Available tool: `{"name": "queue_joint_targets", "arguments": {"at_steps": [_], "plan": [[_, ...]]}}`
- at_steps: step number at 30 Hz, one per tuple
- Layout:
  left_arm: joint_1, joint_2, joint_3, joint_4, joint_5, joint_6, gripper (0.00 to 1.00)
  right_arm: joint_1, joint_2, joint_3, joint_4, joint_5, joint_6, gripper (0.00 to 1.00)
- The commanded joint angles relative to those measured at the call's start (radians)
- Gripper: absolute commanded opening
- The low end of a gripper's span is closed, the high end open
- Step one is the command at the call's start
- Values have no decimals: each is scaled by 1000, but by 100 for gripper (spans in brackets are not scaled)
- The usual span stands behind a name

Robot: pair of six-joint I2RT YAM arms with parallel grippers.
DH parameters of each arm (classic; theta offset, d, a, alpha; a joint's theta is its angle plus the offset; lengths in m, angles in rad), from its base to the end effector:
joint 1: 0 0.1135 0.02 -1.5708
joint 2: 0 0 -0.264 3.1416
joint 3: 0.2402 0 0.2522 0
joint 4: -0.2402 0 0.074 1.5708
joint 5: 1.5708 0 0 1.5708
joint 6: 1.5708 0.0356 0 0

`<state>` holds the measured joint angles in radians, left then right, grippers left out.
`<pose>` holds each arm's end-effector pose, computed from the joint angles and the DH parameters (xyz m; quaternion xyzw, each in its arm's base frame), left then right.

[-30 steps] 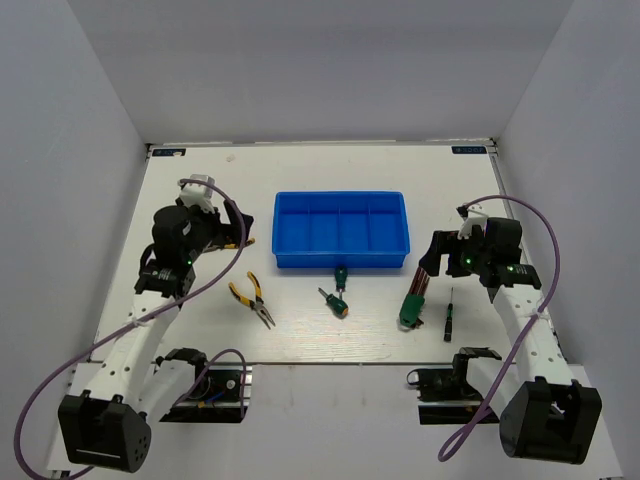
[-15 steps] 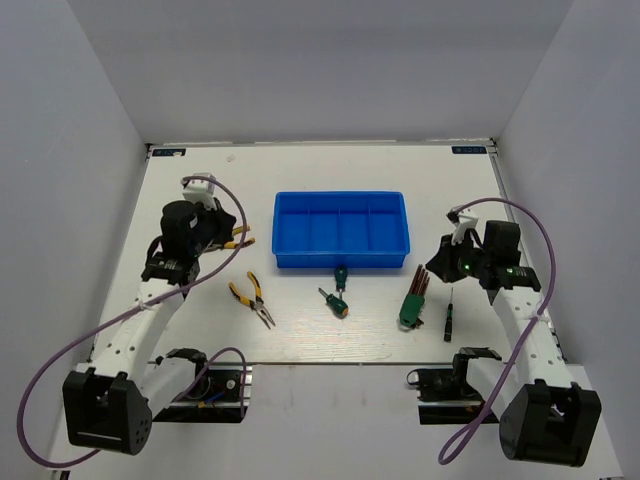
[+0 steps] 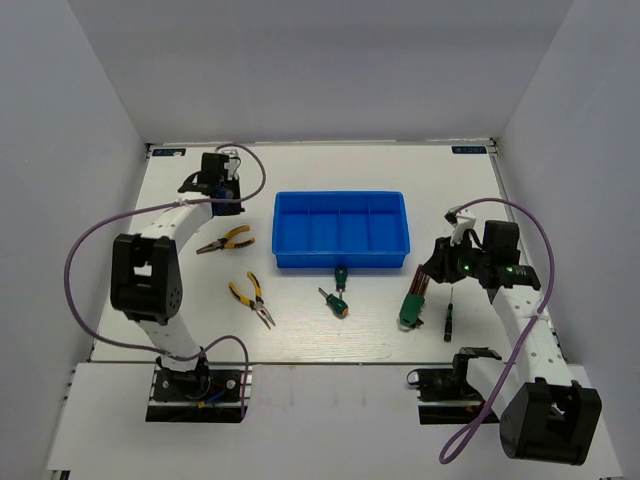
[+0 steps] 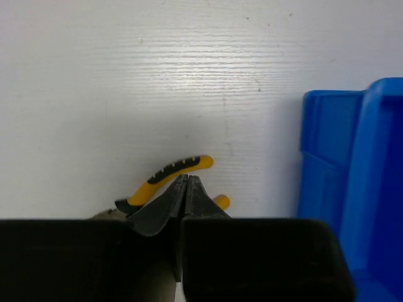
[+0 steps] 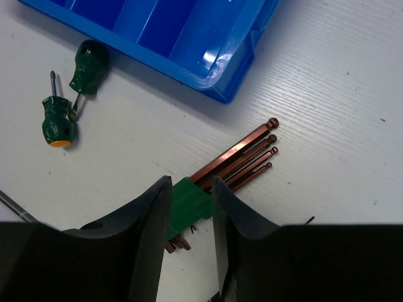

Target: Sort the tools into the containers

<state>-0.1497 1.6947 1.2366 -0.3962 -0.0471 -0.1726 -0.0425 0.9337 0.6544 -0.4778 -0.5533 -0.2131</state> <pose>0.3669 -0.0536 0.2383 -0.0190 0.9361 -0.0345 0.3495 0.1914 0.0106 0.2442 -0.1830 0.8710 0.2003 0.4095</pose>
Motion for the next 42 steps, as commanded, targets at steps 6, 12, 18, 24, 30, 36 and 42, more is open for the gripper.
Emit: {"name": "queue_joint_targets", "arguments": {"at_steps": [6, 12, 18, 24, 30, 36, 42], "plan": [[13, 161, 132, -106, 24, 232, 50, 6, -13, 59, -36, -22, 3, 52], [13, 140, 31, -55, 13, 281, 57, 6, -9, 68, -51, -25, 4, 53], [13, 131, 31, -55, 41, 312, 59, 7, -9, 70, -56, -27, 4, 53], [13, 224, 76, -58, 10, 321, 58, 4, -9, 73, -67, -34, 1, 53], [13, 281, 101, -69, 1, 321, 52, 4, -12, 73, -71, -33, 3, 53], [13, 307, 101, -78, -10, 309, 25, 3, -13, 76, -73, -31, 1, 53], [13, 316, 149, -125, -59, 268, 0, 4, -18, 74, -73, -34, 1, 53]]}}
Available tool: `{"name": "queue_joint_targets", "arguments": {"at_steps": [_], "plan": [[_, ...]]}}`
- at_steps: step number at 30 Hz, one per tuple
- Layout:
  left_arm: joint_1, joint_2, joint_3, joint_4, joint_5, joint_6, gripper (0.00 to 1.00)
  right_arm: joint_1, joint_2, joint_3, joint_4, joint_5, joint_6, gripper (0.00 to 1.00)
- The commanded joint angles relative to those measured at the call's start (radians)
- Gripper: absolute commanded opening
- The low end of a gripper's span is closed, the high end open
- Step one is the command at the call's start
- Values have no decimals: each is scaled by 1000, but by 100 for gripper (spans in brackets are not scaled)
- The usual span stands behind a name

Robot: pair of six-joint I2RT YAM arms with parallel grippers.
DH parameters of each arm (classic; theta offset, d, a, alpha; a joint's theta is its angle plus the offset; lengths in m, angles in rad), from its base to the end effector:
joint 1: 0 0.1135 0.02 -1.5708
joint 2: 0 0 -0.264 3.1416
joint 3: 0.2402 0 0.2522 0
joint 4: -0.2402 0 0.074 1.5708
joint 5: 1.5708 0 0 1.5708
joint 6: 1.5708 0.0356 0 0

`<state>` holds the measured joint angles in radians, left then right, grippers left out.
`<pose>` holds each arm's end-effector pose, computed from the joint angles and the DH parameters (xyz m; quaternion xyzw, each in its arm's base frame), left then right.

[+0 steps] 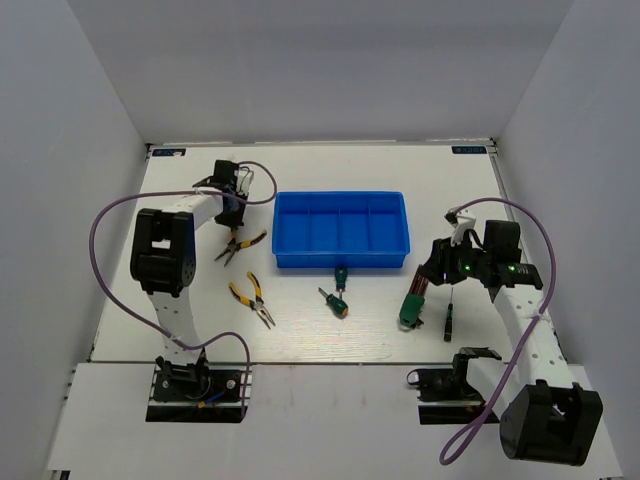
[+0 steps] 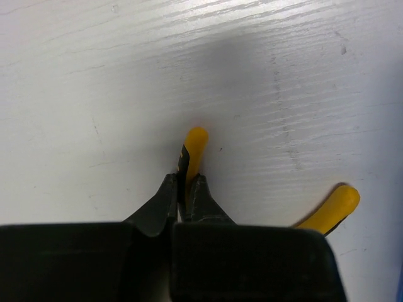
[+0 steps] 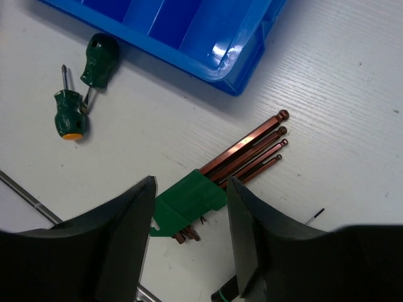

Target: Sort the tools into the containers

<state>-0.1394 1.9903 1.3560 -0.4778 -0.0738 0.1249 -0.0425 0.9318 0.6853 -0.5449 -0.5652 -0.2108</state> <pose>0.4053 -0.0542 0.1596 0.1199 0.9658 0.0343 0.2274 0.1885 0.0111 0.2498 -0.1802 0.8763 0.2098 0.3945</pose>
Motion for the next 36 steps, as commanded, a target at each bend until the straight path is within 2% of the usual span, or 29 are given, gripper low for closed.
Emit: {"name": "queue_joint_targets", "arguments": {"at_steps": [1, 2, 3, 4, 7, 8, 9, 10, 12, 14, 16, 20, 23, 25, 28, 35, 36], "plan": [[3, 9, 29, -44, -41, -51, 0, 4, -13, 43, -7, -22, 1, 55], [3, -23, 52, -44, -41, -62, 0, 4, -16, 43, -6, -22, 1, 67], [3, -45, 61, -44, -41, -74, 0, 4, -16, 42, -6, -19, 4, 85], [3, -70, 89, -54, -41, -100, 0, 3, -19, 43, -6, -18, 4, 90], [3, -186, 133, -54, 53, -148, 0, 4, -25, 36, -9, -27, -2, 89], [3, -214, 165, -54, 87, -162, 0, 3, -31, 33, -3, -39, -9, 58], [3, -240, 179, -54, 124, -177, 0, 4, -33, 31, -3, -41, -7, 33], [-9, -277, 199, -42, 191, -210, 0, 3, -36, 30, 2, -38, -4, 0], [-9, -289, 212, -29, 268, -246, 0, 4, -34, 25, 3, -33, -2, 0], [-19, -289, 212, 1, 402, -292, 0, 4, -31, 25, 5, -32, 1, 0], [-19, -298, 189, 74, 481, -370, 0, 4, -27, 26, 5, -24, 4, 0], [-29, -329, 75, 260, 551, -530, 0, 1, -19, 26, 8, -16, 2, 0], [-57, -329, -7, 375, 542, -625, 0, 4, -19, 26, 7, -15, 2, 0], [-88, -329, -59, 427, 480, -636, 0, 4, -16, 28, 5, -15, 2, 0], [-111, -329, -104, 511, 471, -660, 0, 4, -16, 28, 3, -15, 2, 0], [-150, -248, -58, 521, 509, -669, 0, 3, -13, 29, 3, -9, -1, 0], [-160, -248, -48, 503, 465, -660, 0, 1, -14, 28, 3, -9, -2, 0]]}}
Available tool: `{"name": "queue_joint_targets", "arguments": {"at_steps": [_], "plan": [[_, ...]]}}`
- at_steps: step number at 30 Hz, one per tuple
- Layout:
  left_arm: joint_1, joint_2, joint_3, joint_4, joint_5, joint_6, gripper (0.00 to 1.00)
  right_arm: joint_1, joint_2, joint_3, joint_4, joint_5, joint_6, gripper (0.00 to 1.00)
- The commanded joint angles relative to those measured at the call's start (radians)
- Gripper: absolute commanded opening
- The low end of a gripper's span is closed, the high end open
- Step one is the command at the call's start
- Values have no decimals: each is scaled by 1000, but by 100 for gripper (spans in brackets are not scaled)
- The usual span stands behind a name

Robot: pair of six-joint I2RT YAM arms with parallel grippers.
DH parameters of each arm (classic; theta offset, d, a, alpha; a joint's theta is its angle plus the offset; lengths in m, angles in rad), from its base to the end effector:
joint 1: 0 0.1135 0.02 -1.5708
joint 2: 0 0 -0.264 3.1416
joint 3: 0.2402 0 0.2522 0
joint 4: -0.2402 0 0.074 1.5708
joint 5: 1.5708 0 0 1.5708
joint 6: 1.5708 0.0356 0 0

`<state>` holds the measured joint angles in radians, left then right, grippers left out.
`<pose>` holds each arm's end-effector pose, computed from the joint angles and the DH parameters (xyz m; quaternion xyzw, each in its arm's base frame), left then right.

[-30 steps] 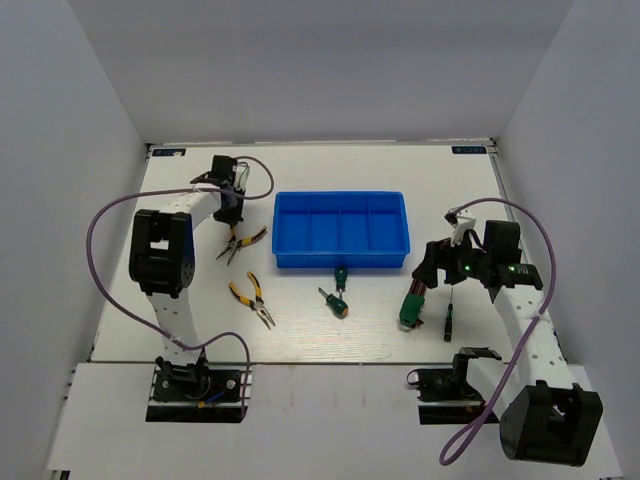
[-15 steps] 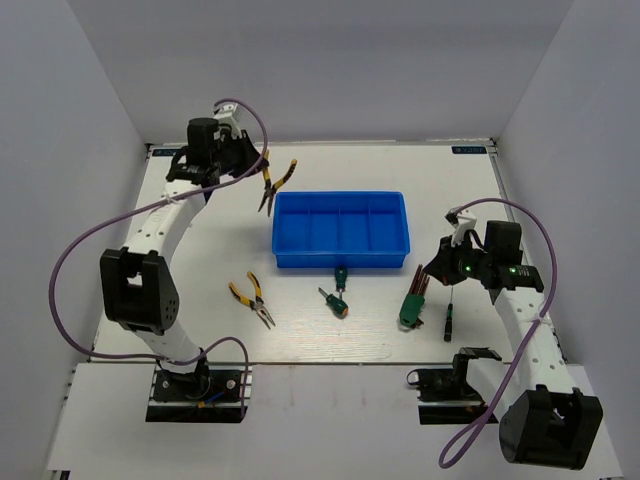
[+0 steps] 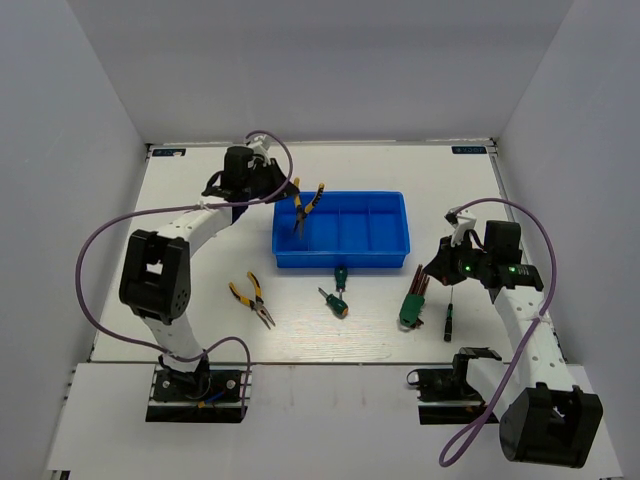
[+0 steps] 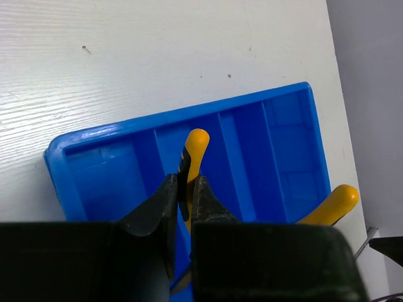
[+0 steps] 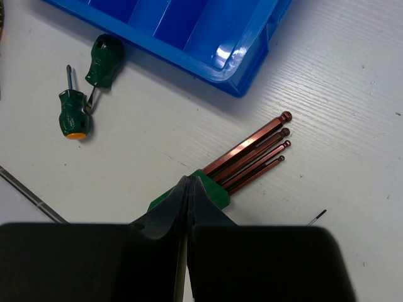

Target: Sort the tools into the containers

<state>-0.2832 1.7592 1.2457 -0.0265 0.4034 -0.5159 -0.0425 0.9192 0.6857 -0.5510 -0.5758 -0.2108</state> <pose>0.3838 -0.1263 0.2499 -0.0009 0.8582 -0.3484 0.3770 0.1863 0.0115 0.2517 -0.1828 0.8734 0.2138 0.3975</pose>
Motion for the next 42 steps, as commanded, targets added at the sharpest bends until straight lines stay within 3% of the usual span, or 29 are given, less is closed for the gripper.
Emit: {"name": "queue_joint_targets", "arguments": {"at_steps": [1, 8, 11, 13, 15, 19, 22, 28, 30, 31, 32, 37, 38, 39, 40, 42], "plan": [[-16, -7, 63, 40, -34, -10, 0, 3, -2, 29, 8, 1, -2, 0], [-25, 3, 26, 19, -132, 36, 0, 1, -2, 28, 6, 1, -2, 0], [-25, 25, 35, 8, -132, 36, 10, 3, -3, 29, 3, -1, -7, 0], [-25, 37, 35, -1, -132, 45, 27, 1, -6, 31, 3, -1, -6, 4], [-34, 37, 46, -22, -141, 56, 30, 1, -9, 31, 2, -1, -7, 8], [-43, 37, 34, -44, -175, 66, 46, 3, -11, 31, 0, 2, -9, 9], [-43, 16, 34, -44, -175, 76, 52, 1, -11, 32, 0, 2, -10, 11], [-54, -49, 99, -33, -137, 108, 54, 1, -13, 32, -1, 1, -10, 11], [-54, -122, 109, -44, -136, 126, 42, -2, -16, 31, -1, -2, -12, 11], [-63, -156, 109, -71, -136, 126, 26, 1, -14, 32, -1, 1, -12, 11], [-63, -232, 100, -91, -158, 126, 0, 1, -16, 32, -4, 2, -12, 11], [-63, -522, -144, -240, -404, 73, 0, 1, -22, 34, -3, 10, -12, 11], [-63, -559, -172, -360, -452, 44, 6, 1, -25, 34, -1, 11, -9, 11], [-63, -591, -230, -403, -521, 24, 34, 0, -22, 34, -1, 10, -9, 11], [-63, -650, -261, -435, -535, -11, 47, 1, -22, 34, 0, 8, -9, 11], [-63, -687, -325, -522, -545, -58, 55, 1, -16, 34, -1, 7, -9, 11]]}}
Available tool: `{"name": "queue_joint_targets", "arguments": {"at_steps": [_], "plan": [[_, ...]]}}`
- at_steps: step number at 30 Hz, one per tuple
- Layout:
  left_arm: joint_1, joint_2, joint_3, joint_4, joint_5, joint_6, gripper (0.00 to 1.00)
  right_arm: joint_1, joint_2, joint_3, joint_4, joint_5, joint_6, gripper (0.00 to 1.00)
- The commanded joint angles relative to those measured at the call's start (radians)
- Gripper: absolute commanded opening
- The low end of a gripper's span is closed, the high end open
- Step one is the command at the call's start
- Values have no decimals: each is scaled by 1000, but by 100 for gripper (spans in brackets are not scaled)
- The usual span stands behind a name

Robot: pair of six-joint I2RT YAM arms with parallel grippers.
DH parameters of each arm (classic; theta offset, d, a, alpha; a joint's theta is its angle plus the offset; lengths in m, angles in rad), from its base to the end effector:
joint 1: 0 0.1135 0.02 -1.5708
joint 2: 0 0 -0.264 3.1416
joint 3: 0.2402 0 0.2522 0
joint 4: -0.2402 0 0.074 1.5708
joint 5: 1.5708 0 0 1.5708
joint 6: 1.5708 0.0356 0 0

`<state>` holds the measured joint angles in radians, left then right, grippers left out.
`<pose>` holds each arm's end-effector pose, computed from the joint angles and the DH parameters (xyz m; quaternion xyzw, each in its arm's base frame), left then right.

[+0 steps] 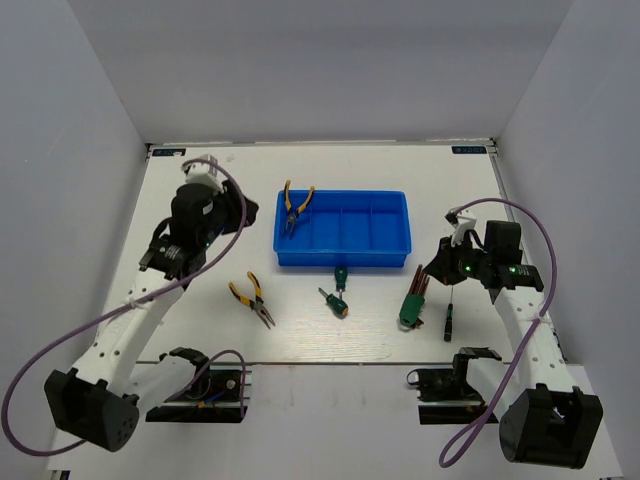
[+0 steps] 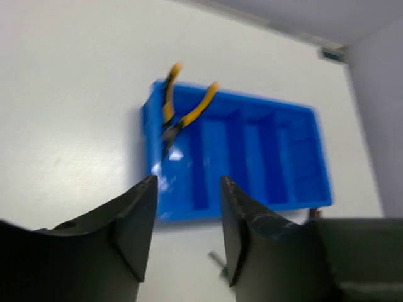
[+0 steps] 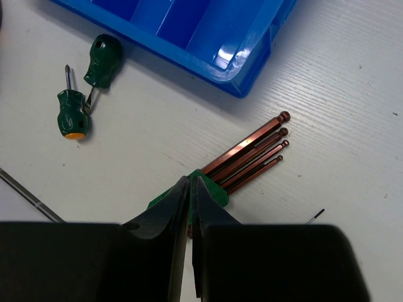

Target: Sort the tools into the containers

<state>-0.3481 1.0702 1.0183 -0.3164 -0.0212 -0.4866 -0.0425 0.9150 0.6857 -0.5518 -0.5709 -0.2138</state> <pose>0.2289 -0.0823 0.3529 -0.0630 0.8222 -0.2213 0.5206 0.1857 0.0114 0.2523 -0.1837 0.8732 0.2106 0.3993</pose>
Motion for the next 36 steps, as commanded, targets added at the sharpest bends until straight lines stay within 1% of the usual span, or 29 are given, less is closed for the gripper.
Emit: {"name": "queue_joint_targets", "arguments": {"at_steps": [1, 2, 4, 5, 6, 8, 9, 11, 15, 17, 18, 24, 29, 31, 33, 36], "plan": [[1, -9, -109, -262, -102, -124, 57, 1, -16, 37, -3, -3, -4, 11], [1, -9, -118, -321, -102, -145, 59, 3, -15, 37, -3, -1, -4, 11], [1, 5, -118, -383, -102, -178, 59, 0, -19, 35, -7, -3, -6, 11], [1, 14, -118, -420, -115, -191, 58, 1, -15, 35, -4, -3, -4, 11], [1, 36, -118, -434, -115, -205, 54, 0, -18, 34, -5, -4, -2, 12], [1, 51, -132, -434, -99, -205, 54, 1, -16, 34, -2, -3, -4, 12], [1, 62, -148, -403, -79, -205, 54, 1, -16, 34, -7, -6, -4, 12], [1, 112, -171, -392, -50, -214, 54, 1, -18, 34, -5, -3, -6, 12], [-8, 210, -216, -325, -19, -214, 50, 1, -18, 34, -5, -1, -6, 12], [-8, 237, -231, -294, -6, -214, 45, 0, -18, 35, -4, -1, -6, 12], [-17, 267, -231, -285, 3, -224, 45, -2, -16, 34, -7, -3, -4, 12], [-46, 341, -231, -262, -31, -224, 44, 1, -18, 34, -7, -1, -6, 12], [-77, 411, -192, -262, -72, -224, 42, 1, -21, 38, -8, -3, -6, 12], [-86, 436, -181, -276, -100, -215, 42, 1, -27, 38, -10, 0, -6, 12], [-95, 474, -170, -302, -111, -214, 39, 0, -31, 35, -5, 2, -4, 12], [-104, 493, -170, -311, -111, -224, 39, 0, -30, 38, -8, 3, -2, 12]]}}
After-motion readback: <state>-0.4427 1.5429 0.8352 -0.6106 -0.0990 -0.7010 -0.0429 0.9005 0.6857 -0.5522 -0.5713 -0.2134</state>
